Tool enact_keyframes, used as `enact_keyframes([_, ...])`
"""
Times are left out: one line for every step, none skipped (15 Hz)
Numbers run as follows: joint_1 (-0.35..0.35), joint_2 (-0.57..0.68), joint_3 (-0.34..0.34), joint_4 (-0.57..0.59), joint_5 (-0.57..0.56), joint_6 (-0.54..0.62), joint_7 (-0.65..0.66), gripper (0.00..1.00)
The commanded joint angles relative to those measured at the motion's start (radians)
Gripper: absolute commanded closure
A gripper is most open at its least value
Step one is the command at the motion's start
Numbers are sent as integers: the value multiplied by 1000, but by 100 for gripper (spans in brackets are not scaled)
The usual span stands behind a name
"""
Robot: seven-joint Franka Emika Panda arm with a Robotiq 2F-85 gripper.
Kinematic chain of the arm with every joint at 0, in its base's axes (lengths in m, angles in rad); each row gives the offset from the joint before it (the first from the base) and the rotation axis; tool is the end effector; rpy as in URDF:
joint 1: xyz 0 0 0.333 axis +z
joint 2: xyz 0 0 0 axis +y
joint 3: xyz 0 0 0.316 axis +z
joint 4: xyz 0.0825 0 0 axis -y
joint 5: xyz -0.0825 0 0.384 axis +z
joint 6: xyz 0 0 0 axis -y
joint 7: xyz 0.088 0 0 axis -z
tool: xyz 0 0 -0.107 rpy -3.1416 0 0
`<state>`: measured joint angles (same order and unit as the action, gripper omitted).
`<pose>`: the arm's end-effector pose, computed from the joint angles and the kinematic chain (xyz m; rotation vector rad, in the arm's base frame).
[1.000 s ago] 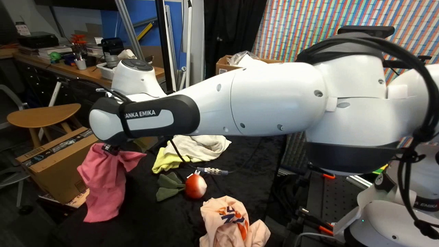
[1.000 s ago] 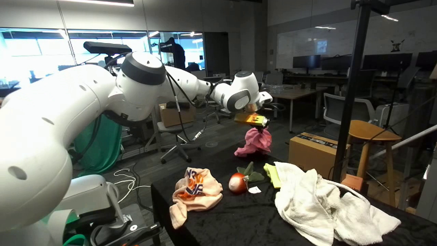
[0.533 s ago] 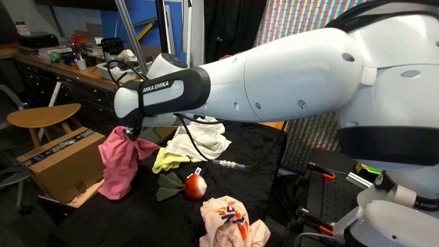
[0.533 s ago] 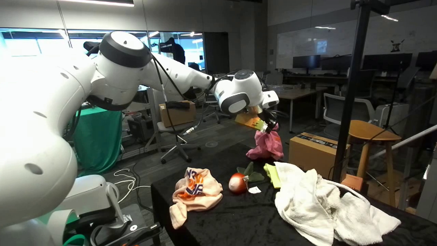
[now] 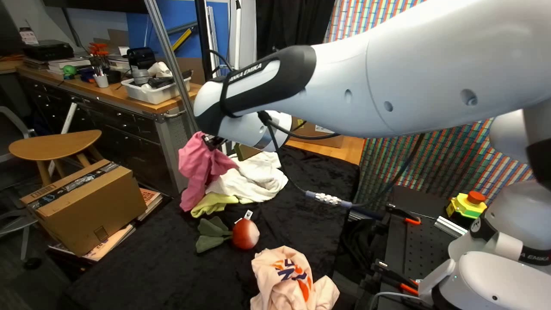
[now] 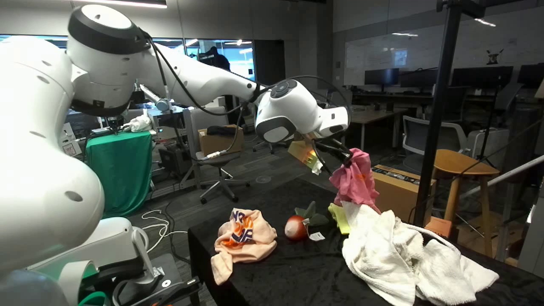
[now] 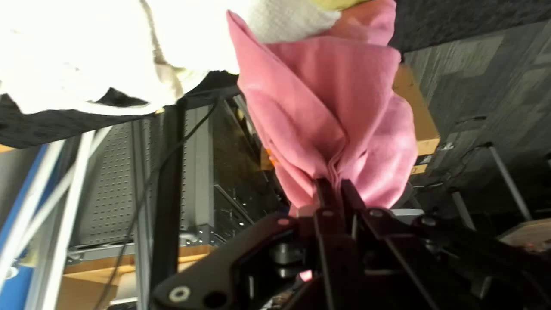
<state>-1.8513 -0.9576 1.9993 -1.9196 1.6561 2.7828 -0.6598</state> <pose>0.6178 0.1274 0.2877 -2.8817 0.2623 -1.1403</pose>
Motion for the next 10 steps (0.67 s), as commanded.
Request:
enact_keyframes([160,135,-120,-227,50,81,-56,96])
enact_keyframes([191,141,-150,-263,54,94,-51,96])
enact_keyframes([217,145,-179,-294,46,100,-36,96])
enact_keyframes([234,142,-201,-319,32,102,-13,96])
enact_keyframes([240,127,-210,-336,17,109,24,96])
enact_keyframes([231,112,-208,-345,-9,101,61,96])
enact_keyframes([211,95,-195,-342,-28,87,86,96])
enact_keyframes([184,73,-172,-334,-49,78,118,96])
enact_keyframes([148,46,-143,-312,-78,65,148,96])
enact_keyframes([118,32,-119,-292,-106,47,174,96])
